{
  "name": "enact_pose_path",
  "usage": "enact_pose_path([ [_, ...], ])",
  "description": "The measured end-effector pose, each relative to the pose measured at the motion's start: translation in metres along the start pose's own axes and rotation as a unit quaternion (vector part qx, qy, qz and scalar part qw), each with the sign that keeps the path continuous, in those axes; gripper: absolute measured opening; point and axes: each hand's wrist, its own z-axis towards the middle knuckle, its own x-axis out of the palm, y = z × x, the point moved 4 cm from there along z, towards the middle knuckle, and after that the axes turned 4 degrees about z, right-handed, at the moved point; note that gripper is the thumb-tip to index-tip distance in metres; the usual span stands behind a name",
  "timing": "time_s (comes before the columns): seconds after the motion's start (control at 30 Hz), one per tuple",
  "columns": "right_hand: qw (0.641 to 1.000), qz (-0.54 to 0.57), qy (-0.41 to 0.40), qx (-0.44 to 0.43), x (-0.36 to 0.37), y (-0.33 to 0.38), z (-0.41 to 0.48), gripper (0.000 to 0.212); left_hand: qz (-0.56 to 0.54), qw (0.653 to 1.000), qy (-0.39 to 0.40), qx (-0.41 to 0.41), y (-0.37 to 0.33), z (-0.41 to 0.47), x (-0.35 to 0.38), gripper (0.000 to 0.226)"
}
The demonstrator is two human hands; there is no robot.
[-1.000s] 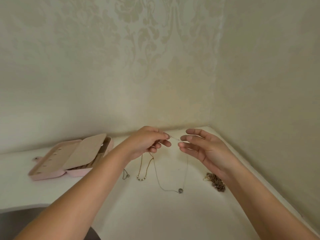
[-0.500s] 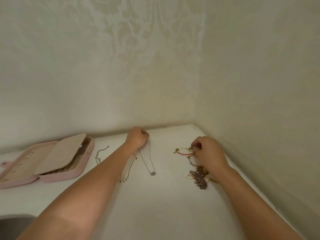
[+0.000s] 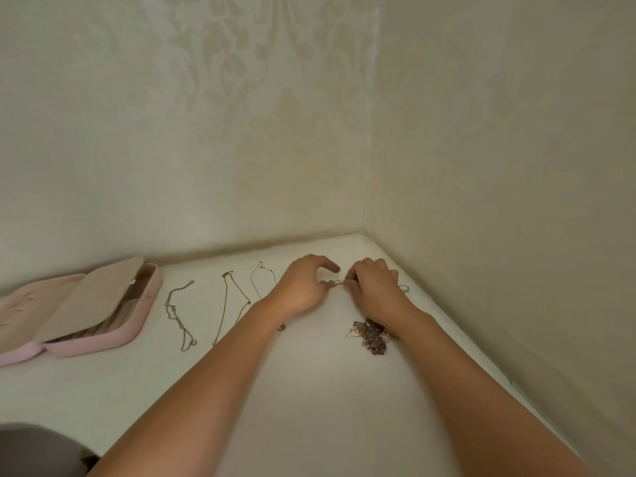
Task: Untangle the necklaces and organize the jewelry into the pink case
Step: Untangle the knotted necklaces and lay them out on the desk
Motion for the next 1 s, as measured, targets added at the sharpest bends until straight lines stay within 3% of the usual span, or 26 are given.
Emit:
enact_pose_path([
  [0.07,0.985,0.169,-0.037,0.004,-0.013,-0.001,-0.003,0.011,-0.049,0.998,0.034,0.013,-0.014,0.0,0.004,0.024],
  [0.13,0.94,0.334,-0.067,0.006,-0.027,-0.003,-0.006,0.017,-0.156,0.986,0.054,0.0,-0.023,0.001,0.004,0.012],
  [0.17,0.92,0.385,-0.074,0.005,-0.032,-0.005,-0.006,0.018,-0.204,0.977,0.057,-0.003,-0.026,0.001,0.003,0.017],
  [0.3,0.856,0.511,-0.071,0.033,-0.046,-0.019,-0.003,0.011,-0.361,0.929,0.082,0.0,-0.035,-0.003,-0.001,0.025],
  [0.37,0.808,0.584,-0.038,0.06,-0.045,-0.027,-0.003,0.006,-0.466,0.881,0.077,-0.036,-0.031,0.0,-0.005,0.026],
  [0.43,0.786,0.613,0.0,0.079,-0.038,-0.03,-0.005,0.009,-0.504,0.858,0.068,-0.075,-0.026,0.004,-0.007,0.027],
  [0.53,0.783,0.616,-0.01,0.086,-0.026,-0.028,-0.003,0.012,-0.394,0.908,0.049,-0.132,-0.017,0.01,-0.002,0.026],
  [0.6,0.798,0.595,-0.036,0.086,-0.02,-0.031,-0.001,0.016,-0.278,0.949,0.017,-0.147,-0.006,0.019,-0.002,0.026],
  [0.7,0.884,0.446,-0.091,0.1,-0.015,-0.046,0.001,0.024,-0.064,0.99,-0.033,-0.122,0.013,0.035,-0.008,0.028],
  [0.87,0.95,0.282,-0.079,0.113,-0.003,-0.053,0.003,0.018,0.084,0.982,-0.09,-0.143,0.039,0.045,-0.012,0.02],
  [0.93,0.961,0.243,-0.066,0.113,0.0,-0.049,0.009,0.027,0.131,0.973,-0.114,-0.149,0.041,0.042,-0.014,0.029],
  [1.0,0.969,0.207,-0.051,0.126,0.003,-0.046,0.015,0.018,0.16,0.97,-0.128,-0.133,0.037,0.039,-0.017,0.038],
])
